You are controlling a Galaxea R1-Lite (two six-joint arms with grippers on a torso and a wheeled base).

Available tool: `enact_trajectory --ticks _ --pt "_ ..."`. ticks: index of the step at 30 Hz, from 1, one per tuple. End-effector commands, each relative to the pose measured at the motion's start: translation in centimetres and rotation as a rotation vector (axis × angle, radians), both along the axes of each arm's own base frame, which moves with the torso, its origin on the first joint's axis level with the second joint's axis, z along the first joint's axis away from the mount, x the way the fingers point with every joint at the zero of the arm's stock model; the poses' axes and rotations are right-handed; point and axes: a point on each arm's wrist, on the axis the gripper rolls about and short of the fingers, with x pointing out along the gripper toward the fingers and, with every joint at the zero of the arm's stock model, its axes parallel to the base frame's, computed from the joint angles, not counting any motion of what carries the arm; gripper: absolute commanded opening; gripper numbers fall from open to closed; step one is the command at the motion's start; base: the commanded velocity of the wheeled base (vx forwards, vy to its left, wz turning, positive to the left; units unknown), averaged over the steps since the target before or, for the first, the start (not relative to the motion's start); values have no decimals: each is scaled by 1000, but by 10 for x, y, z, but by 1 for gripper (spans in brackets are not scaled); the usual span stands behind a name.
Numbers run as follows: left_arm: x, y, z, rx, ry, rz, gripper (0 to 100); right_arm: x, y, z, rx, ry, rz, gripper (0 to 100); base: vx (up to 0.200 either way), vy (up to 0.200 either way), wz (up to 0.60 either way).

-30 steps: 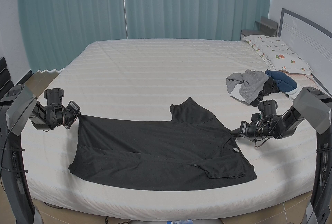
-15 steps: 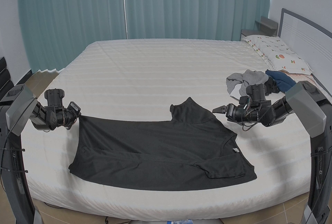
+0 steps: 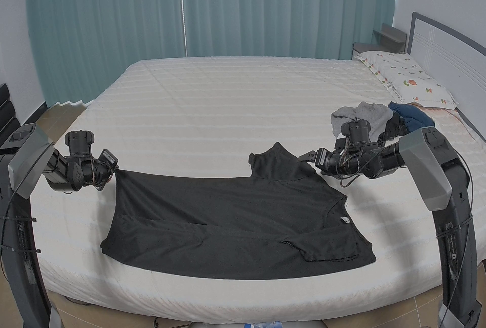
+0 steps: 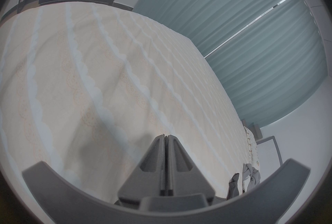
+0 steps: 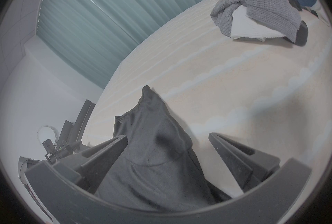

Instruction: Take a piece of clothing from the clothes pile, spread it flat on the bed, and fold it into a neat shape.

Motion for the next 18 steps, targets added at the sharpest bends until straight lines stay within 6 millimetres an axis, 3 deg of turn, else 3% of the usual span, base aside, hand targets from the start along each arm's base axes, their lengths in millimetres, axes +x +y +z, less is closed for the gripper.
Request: enact_trajectory --ticks 1,3,4,10,18 --pt "0 0 1 -1 -2 0 0 6 7 -14 2 5 6 100 0 0 0" --pt "0 0 1 0 -2 1 0 7 8 -15 -3 -1 -3 100 0 0 0" --pt "0 0 0 -1 0 0 0 7 10 -14 -5 -2 -3 0 0 0 0" --pt "0 0 0 2 -2 0 0 8 8 -13 -4 -8 -11 0 0 0 0" --pt "0 0 1 23 -6 -16 0 12 2 5 37 -29 -89 0 0 0 0"
